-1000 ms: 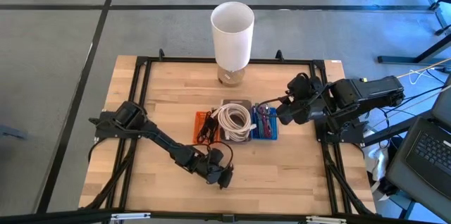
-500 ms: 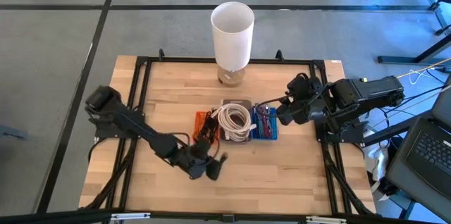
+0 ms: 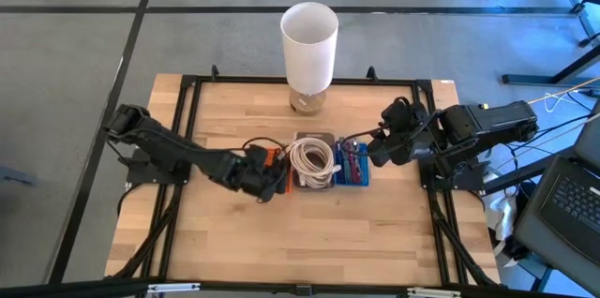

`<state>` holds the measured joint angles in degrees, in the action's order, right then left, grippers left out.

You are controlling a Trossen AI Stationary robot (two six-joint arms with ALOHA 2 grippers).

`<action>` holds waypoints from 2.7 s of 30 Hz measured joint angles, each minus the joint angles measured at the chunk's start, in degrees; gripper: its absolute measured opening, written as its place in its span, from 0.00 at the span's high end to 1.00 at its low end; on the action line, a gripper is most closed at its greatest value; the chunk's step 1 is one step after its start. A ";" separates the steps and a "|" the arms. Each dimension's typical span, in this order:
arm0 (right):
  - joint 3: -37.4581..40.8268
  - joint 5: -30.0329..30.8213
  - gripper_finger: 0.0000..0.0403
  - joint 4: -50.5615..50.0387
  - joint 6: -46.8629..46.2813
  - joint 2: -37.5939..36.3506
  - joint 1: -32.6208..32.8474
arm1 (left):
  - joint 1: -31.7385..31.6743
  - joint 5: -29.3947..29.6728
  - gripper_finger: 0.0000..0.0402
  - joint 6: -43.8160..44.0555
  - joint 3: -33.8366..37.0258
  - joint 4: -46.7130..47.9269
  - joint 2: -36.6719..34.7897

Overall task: Pick & Place USB Port
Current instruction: Put the black charger cable into the orange bin, then return to Home Position

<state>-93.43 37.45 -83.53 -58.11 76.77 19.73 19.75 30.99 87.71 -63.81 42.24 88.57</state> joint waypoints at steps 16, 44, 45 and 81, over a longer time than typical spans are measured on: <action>0.00 -0.09 0.57 -0.04 0.02 0.00 0.02 | -8.39 -9.52 1.00 -4.36 11.81 -20.33 5.25; 0.00 -1.55 0.57 -0.30 0.02 0.00 0.02 | -5.77 -8.20 0.66 -10.28 12.72 -20.66 -7.73; 0.00 -1.55 0.57 -0.67 0.03 0.00 0.10 | -4.77 -7.09 0.66 -10.79 12.72 -20.77 -9.29; 0.00 16.54 0.57 10.31 -3.43 0.00 7.01 | 11.48 -1.78 0.99 -72.25 21.96 -24.99 -60.32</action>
<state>-93.43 53.99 -73.21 -61.54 76.77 26.74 31.23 29.21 15.46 -41.86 17.26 28.25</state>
